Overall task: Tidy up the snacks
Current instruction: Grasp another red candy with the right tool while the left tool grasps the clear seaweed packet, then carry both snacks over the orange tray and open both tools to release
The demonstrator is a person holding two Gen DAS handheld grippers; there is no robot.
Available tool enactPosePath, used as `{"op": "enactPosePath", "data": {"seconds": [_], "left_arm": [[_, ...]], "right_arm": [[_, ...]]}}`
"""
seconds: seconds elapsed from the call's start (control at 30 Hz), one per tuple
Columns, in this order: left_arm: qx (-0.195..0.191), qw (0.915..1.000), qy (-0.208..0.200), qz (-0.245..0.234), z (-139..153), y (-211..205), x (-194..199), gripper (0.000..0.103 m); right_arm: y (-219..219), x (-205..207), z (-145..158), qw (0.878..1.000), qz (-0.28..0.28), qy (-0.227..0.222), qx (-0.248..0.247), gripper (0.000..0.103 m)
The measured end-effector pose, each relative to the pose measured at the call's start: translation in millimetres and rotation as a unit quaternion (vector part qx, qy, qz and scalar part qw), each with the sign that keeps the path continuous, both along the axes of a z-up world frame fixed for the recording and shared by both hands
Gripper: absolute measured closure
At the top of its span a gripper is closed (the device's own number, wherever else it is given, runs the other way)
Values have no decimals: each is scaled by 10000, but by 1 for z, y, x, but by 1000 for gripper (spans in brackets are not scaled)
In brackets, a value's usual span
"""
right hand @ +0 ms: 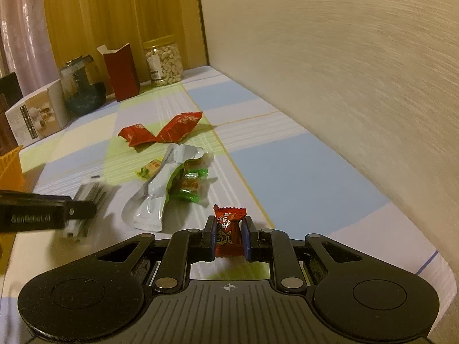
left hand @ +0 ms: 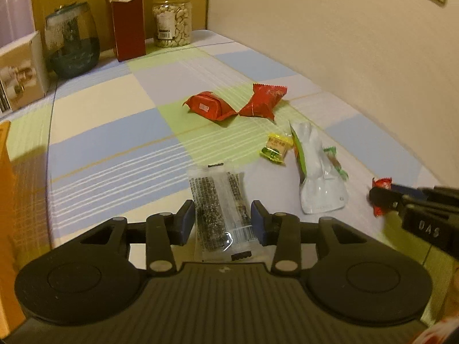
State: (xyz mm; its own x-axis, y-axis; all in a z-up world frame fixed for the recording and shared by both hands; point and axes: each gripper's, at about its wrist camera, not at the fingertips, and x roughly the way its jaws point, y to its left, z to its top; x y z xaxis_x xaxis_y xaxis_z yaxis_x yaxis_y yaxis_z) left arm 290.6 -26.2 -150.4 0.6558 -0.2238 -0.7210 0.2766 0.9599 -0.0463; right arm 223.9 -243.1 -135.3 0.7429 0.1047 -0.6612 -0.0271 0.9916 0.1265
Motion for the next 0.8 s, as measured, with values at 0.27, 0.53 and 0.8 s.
{"op": "enactPosePath", "data": {"seconds": [0.27,0.53,0.8], "left_arm": [[145,9998,-38,-90,-8,-4,2,67],[-4,10000,-8,97,11,9,-13,68],[-165,9986,-285,421,60,34,-40,68]], "right_arm": [[3,-7,7,10000,5,-12,-56,85],[13,-13,24,9999,100,-119,-17,85],[38,-23,63,9984,370,-404,120,85]]}}
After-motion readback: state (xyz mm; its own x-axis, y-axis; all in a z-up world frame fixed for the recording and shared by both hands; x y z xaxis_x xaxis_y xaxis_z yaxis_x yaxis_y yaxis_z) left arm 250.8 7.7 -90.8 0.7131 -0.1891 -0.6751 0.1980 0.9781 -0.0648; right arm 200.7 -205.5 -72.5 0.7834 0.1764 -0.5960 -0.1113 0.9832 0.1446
